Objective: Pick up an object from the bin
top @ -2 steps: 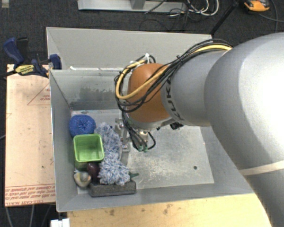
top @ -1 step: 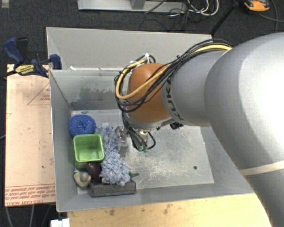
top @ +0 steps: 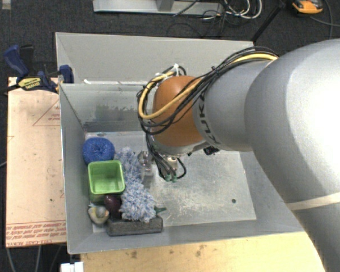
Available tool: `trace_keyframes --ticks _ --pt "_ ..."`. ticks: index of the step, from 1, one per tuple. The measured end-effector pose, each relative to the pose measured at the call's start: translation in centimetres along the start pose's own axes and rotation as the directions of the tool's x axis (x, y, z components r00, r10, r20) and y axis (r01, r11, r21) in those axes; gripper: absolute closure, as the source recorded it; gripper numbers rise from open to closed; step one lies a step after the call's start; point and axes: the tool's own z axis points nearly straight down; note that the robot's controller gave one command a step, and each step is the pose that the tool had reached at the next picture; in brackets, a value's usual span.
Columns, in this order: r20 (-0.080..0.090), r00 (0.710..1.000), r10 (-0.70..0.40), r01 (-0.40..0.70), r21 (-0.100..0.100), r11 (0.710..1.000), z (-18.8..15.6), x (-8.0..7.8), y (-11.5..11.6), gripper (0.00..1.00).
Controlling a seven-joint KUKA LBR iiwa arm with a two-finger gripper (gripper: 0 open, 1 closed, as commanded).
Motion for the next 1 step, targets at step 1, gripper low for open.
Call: trace_keyframes --ticks 1 --pt "-0.006 1.000 0.008 -0.008 0.002 1.000 -4.09 0.25 0.35 1.00"
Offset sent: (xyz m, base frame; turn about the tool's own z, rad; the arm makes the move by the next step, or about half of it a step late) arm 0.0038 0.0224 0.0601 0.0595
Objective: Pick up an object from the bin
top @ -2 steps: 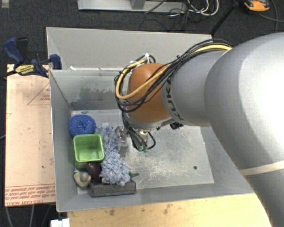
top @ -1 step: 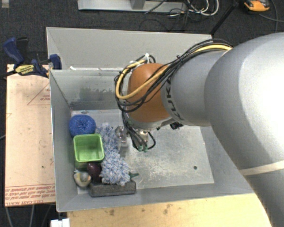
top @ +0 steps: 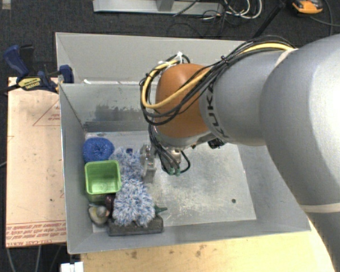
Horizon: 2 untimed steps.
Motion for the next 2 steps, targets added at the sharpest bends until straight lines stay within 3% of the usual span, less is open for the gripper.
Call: trace_keyframes --ticks 1,2 --pt "0.007 0.999 0.049 -0.049 -0.003 0.999 -2.0 -0.6 2.0 1.00" --pt "-0.001 1.000 0.002 -0.002 0.000 1.000 -7.3 -1.3 0.0 1.00"
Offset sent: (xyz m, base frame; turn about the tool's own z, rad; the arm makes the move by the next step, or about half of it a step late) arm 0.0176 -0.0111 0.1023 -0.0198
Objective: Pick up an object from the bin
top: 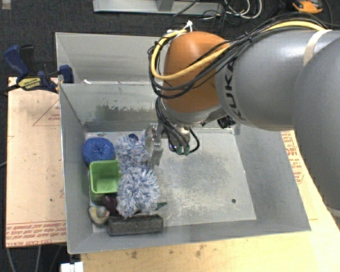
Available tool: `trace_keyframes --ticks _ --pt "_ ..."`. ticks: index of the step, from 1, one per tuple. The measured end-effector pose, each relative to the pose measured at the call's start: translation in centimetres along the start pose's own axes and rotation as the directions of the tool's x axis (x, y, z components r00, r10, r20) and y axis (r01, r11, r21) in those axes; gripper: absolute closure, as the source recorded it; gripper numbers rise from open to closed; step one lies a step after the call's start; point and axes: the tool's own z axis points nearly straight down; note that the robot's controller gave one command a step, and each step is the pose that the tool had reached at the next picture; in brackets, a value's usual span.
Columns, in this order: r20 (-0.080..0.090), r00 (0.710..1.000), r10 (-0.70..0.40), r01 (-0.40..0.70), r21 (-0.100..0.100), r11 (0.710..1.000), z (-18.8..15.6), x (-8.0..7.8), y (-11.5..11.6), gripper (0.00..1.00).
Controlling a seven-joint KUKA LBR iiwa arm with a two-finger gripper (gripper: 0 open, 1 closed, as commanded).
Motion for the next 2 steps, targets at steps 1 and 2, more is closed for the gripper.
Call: trace_keyframes --ticks 1,2 --pt "0.003 1.000 0.014 -0.014 -0.001 1.000 -6.1 -0.1 -0.1 1.00" --pt "0.013 0.999 0.044 -0.044 -0.004 0.999 -8.7 1.1 2.7 1.00"
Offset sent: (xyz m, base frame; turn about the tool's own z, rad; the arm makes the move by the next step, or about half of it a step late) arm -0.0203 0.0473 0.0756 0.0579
